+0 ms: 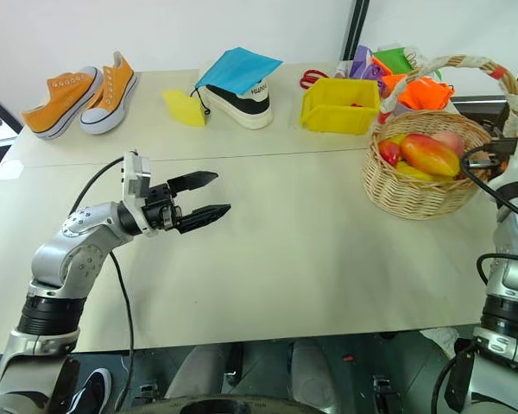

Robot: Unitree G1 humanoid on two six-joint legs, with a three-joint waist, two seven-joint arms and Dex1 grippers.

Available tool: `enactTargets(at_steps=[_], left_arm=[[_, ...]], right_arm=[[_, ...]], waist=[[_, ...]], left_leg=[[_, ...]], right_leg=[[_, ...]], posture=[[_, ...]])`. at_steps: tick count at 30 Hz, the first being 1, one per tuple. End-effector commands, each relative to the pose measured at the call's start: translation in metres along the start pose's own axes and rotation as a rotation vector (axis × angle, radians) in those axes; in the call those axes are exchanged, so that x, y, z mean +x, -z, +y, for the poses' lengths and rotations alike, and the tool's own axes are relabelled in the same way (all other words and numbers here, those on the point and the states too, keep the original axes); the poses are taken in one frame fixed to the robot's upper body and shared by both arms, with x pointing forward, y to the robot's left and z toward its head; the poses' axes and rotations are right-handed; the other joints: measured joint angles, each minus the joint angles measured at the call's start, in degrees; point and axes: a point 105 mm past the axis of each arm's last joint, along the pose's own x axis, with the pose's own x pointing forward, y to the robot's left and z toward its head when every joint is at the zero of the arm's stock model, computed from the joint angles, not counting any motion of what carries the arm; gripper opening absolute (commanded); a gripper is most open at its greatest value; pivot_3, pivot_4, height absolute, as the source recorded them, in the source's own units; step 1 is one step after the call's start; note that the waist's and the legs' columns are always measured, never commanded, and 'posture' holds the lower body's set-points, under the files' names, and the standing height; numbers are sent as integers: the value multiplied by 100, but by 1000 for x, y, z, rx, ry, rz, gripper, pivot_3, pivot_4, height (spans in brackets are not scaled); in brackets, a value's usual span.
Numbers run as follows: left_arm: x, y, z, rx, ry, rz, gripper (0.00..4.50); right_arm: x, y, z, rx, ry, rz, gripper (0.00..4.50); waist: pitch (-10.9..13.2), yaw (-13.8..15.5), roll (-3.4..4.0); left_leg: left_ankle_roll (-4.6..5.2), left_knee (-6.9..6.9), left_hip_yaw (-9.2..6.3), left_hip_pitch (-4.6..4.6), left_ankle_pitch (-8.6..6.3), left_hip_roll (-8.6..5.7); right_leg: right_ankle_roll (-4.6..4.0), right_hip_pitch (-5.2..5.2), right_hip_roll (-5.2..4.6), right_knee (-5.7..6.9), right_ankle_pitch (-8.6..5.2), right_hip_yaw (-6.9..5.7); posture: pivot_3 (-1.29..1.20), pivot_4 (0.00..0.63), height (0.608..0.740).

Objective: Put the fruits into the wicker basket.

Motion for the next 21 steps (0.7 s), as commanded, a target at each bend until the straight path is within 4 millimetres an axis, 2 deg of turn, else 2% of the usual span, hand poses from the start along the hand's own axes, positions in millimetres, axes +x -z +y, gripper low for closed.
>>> enactTargets(at_steps=[1,3,4,9,11,17,21], left_arm=[[-1,-11,-1,50,10,-36,4500],[-2,-11,0,37,2,-44,4500],[-2,-11,0,36,1,-45,4500],[-5,-8,-1,42,-18,-43,4500],[-7,-7,0,29,-31,-50,4500],[-16,1,3,19,-79,-41,4500],[-20,3,6,20,-101,-45,4500]], right_arm=[[-3,-8,-1,-12,13,-26,44],[-3,-7,-2,8,20,-23,44],[-2,-7,-2,11,21,-23,1049],[-2,-4,-3,4,47,-7,3439],[-6,-2,-9,-5,114,3,4480],[-38,-19,-17,47,352,-68,4480],[-61,-33,7,105,345,-100,4480]], waist=[[0,2,0],[0,4,0],[0,4,0],[0,-1,0],[0,5,0],[0,14,2],[0,11,2]], left_leg=[[0,4,0,0,0,-4],[1,10,0,1,1,-7],[3,11,0,2,2,-8],[4,5,-1,1,3,-7],[3,0,-4,0,3,-5],[1,-6,-8,-4,4,-4],[0,-4,-9,-2,5,-4]], right_leg=[[0,3,-2,0,0,1],[0,8,-5,0,0,1],[-1,9,-7,0,0,2],[-1,1,-12,0,1,3],[-1,-1,-12,0,0,1],[-1,-9,-12,2,0,3],[-1,-7,-12,2,0,3]], posture=[[0,150,740],[0,150,740],[0,150,740],[0,150,740],[0,150,740],[0,150,740],[0,150,740]])
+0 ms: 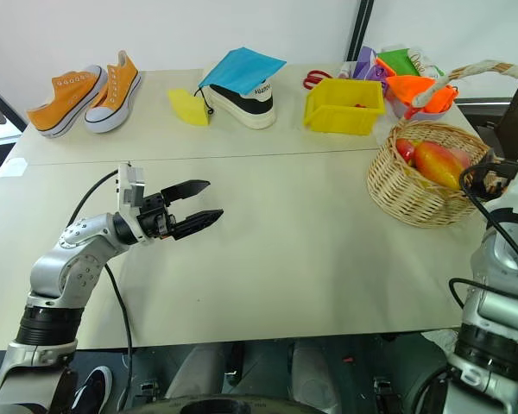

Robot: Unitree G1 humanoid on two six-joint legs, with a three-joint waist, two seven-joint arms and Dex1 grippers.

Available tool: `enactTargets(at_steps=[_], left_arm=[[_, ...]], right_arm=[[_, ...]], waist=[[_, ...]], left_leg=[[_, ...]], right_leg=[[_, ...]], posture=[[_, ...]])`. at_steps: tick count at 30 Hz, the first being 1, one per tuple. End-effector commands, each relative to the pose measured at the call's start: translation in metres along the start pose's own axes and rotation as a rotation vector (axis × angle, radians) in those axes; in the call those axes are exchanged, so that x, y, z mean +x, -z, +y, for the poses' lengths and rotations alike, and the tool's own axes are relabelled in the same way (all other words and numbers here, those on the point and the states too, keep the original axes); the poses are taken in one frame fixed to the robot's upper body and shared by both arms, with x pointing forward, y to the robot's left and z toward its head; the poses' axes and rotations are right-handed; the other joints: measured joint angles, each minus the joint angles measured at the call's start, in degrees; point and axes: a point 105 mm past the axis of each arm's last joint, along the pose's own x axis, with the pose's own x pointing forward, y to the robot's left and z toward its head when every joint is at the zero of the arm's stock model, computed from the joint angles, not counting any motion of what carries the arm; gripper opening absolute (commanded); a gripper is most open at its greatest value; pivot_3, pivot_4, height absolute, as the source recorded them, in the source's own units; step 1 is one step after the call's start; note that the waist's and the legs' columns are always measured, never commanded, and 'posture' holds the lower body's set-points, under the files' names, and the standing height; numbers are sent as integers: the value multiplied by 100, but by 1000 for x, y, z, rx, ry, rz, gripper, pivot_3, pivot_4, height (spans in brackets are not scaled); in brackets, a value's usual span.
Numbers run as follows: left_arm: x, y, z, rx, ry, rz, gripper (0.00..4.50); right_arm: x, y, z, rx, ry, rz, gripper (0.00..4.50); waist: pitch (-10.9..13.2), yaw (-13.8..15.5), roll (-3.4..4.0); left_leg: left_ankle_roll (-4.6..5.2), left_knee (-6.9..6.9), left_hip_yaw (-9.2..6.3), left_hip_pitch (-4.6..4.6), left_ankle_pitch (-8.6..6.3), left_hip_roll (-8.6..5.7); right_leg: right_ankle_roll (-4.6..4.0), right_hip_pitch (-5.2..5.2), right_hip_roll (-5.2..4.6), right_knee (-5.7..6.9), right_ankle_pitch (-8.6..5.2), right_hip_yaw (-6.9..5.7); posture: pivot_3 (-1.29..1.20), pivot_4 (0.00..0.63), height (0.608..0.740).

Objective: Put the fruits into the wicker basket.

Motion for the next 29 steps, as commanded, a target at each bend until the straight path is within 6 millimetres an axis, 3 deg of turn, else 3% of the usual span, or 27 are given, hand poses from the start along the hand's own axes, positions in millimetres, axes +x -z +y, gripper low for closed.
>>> enactTargets(at_steps=[1,5,10,14,16,20,24,29], left_arm=[[-5,-9,3,48,-26,-33,4500],[-12,-9,8,48,-70,-42,4500],[-25,-10,22,74,-176,-62,4500],[-50,-2,49,119,-402,-41,4500],[-65,3,62,137,-516,-22,4500],[-101,1,82,169,-720,-17,4500],[-126,-12,85,202,-812,-72,4500],[-143,-9,80,238,-902,-52,4500]], right_arm=[[-24,-29,9,39,-1,-85,4480],[-67,-28,44,82,-167,-55,4480],[-91,-41,90,129,-488,-129,4480],[-131,-45,171,274,-1149,-85,4480],[-144,-41,186,264,-1371,-61,4480],[-149,-21,198,134,-1626,-19,4480],[-137,-18,203,127,-1655,-31,4480],[-137,-11,215,117,-1680,-43,4480]], waist=[[0,-1,1],[-1,-3,1],[0,-33,3],[0,-46,2],[1,-25,-1],[7,26,-16],[9,9,-22],[7,1,-24]], left_leg=[[0,0,1,0,0,0],[-1,-7,-5,0,0,2],[-1,1,2,3,0,2],[-1,5,2,7,0,4],[0,5,1,8,0,7],[0,2,-4,3,0,7],[-2,-1,-7,-4,-1,7],[-4,-5,-6,-4,-2,7]], right_leg=[[0,0,0,0,0,0],[-1,-4,0,0,-1,3],[-7,-2,-1,-1,-2,5],[-10,2,-1,-1,-1,4],[-9,4,0,-2,1,1],[-5,1,-2,-13,1,-5],[-5,-1,-5,-15,2,-5],[-5,-2,-8,-17,2,-2]], posture=[[0,150,740],[0,150,740],[0,150,740],[0,150,740],[0,150,740],[0,150,740],[0,150,740],[0,150,740]])
